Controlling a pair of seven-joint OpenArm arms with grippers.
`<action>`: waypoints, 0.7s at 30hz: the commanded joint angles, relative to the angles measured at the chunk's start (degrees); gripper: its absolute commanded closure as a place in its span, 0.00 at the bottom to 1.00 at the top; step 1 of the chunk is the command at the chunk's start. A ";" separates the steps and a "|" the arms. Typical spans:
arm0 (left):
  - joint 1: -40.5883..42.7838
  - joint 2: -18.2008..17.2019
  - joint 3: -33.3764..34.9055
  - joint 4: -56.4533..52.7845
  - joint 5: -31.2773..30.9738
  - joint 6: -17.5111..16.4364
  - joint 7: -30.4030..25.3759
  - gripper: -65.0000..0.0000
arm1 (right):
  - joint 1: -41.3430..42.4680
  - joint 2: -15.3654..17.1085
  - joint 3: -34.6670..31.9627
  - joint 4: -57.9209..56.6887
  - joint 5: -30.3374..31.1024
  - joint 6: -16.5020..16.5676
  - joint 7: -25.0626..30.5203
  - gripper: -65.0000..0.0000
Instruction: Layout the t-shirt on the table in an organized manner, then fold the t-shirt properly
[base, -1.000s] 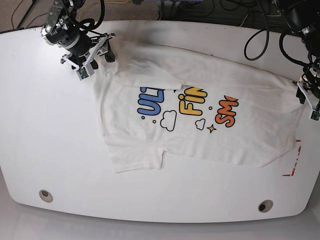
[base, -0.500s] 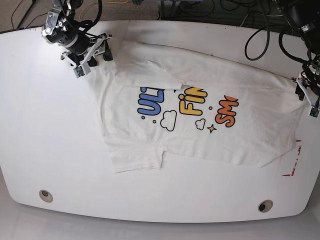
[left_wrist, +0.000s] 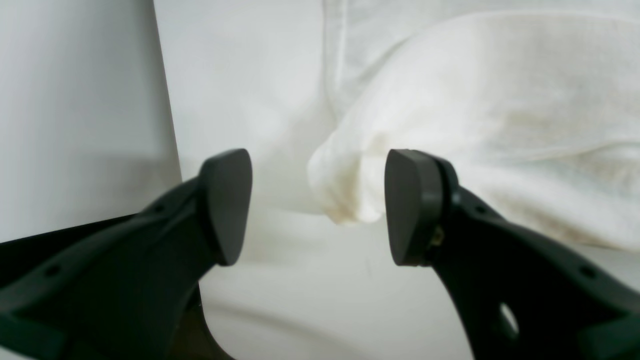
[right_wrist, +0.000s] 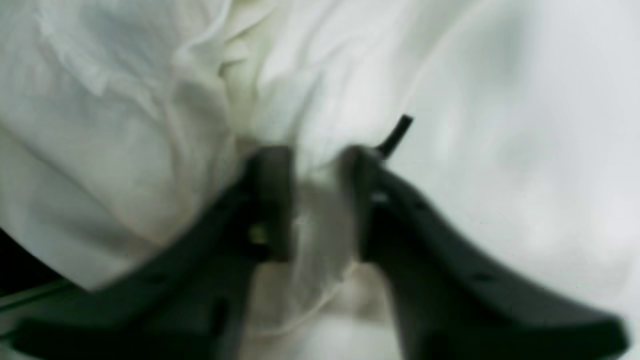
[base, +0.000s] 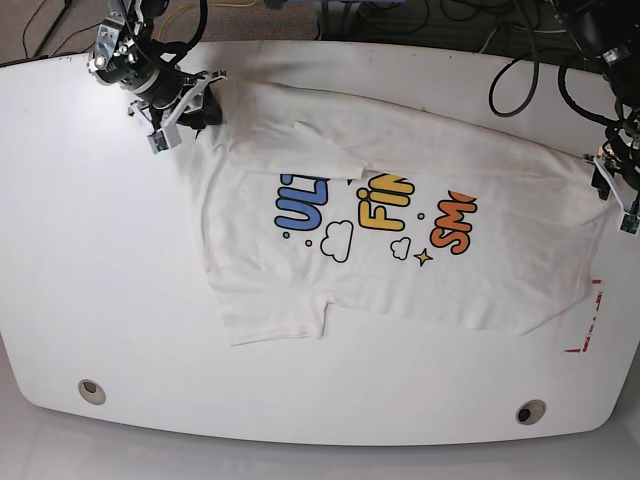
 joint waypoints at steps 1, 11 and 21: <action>-0.89 -1.16 -0.40 1.04 -0.32 0.38 -0.79 0.40 | -0.60 0.79 0.08 0.33 -0.56 -0.05 -1.12 1.00; -0.19 0.60 -0.76 1.57 -0.32 0.38 -0.61 0.40 | -2.36 8.61 -0.01 0.33 -0.56 -0.05 -1.12 1.00; 3.15 6.93 -5.85 8.95 -0.41 0.38 7.21 0.40 | -2.54 16.17 -0.01 0.24 -0.56 -0.05 -1.12 1.00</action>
